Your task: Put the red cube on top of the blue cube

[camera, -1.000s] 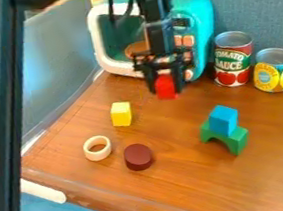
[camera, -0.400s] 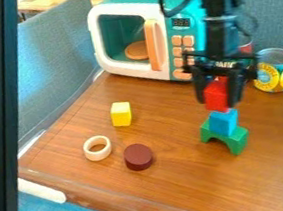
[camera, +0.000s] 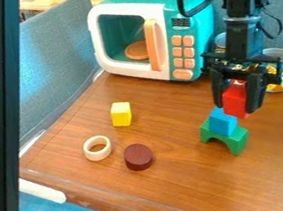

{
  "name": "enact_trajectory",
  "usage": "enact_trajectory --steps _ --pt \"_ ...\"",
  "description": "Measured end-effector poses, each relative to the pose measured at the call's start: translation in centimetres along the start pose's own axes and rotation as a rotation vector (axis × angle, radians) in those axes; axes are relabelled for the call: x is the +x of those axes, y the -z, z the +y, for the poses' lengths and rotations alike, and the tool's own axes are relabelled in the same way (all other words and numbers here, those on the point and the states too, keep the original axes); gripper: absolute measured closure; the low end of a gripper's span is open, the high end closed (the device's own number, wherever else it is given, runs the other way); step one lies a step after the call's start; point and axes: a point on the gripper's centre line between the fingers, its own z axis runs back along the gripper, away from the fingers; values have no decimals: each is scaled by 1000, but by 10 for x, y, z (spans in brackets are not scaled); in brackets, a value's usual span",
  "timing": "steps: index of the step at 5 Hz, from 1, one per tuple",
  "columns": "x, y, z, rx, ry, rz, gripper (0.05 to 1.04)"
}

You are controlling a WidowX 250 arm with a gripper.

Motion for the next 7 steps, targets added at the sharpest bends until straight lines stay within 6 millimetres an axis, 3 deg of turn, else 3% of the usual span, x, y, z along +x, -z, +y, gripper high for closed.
enact_trajectory --steps 1,4,7 --pt "0 -1 0 -5 -3 -4 475" --pt "12 0 26 46 -38 -34 474" --pt "22 16 26 62 -30 10 474"
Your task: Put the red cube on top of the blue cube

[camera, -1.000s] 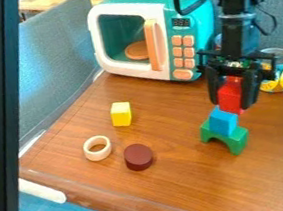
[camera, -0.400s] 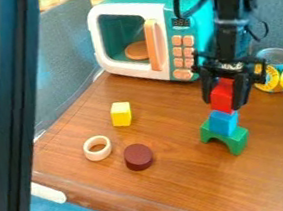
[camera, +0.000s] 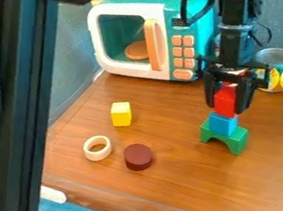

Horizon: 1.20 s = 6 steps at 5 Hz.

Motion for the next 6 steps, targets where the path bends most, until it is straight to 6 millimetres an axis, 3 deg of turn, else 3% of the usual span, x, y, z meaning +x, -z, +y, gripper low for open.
enact_trajectory --steps 5,6 --pt "1 3 11 -23 -18 16 474" --pt "1 3 11 -22 -18 19 403"
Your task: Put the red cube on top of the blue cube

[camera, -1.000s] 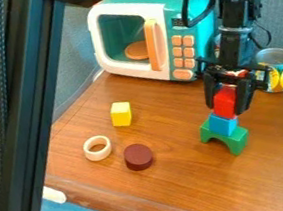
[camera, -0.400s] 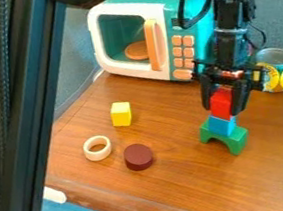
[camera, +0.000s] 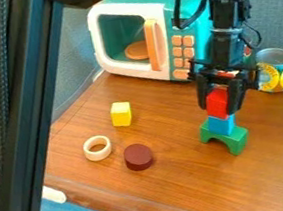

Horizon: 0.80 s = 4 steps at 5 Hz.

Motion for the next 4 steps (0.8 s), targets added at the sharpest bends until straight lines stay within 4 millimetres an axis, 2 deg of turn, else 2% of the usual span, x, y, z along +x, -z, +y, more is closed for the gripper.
enact_trajectory --steps 1,2,3,4 --pt "2 1 -1 -6 2 -10 126" --pt "3 2 -2 -16 -13 -17 82" --pt "1 5 -2 -20 -22 -13 83" --pt "-13 -29 1 -12 -45 -104 83"
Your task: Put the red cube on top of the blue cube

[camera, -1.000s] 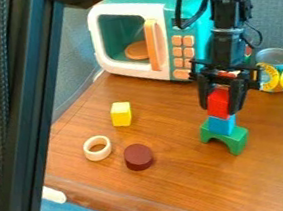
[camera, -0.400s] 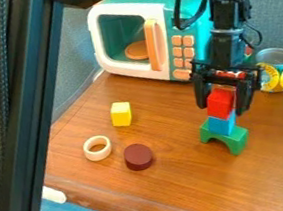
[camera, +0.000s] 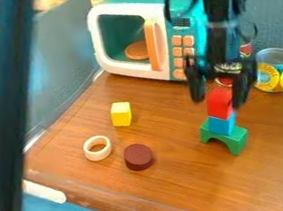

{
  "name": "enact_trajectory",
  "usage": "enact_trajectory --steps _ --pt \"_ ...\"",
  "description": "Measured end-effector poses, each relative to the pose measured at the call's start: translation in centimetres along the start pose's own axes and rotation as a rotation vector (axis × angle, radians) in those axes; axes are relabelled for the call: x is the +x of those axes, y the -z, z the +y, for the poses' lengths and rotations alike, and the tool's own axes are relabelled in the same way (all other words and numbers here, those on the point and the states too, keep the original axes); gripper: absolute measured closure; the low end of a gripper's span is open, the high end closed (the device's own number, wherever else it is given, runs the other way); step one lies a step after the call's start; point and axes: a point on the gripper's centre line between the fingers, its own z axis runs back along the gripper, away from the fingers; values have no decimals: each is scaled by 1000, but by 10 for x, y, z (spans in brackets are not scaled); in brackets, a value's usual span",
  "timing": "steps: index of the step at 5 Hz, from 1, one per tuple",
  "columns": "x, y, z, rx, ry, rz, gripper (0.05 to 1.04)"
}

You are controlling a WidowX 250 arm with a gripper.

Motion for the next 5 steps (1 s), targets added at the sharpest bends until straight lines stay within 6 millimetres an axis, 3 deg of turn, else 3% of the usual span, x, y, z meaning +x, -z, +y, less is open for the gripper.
enact_trajectory --steps 1,2,3,4,5 --pt "-7 -16 6 26 -29 -11 83" --pt "-10 -15 13 29 -24 3 83" --pt "-14 -9 32 68 -40 12 83" --pt "-19 11 52 114 -81 0 83" --pt "-19 10 71 100 -131 -30 83"
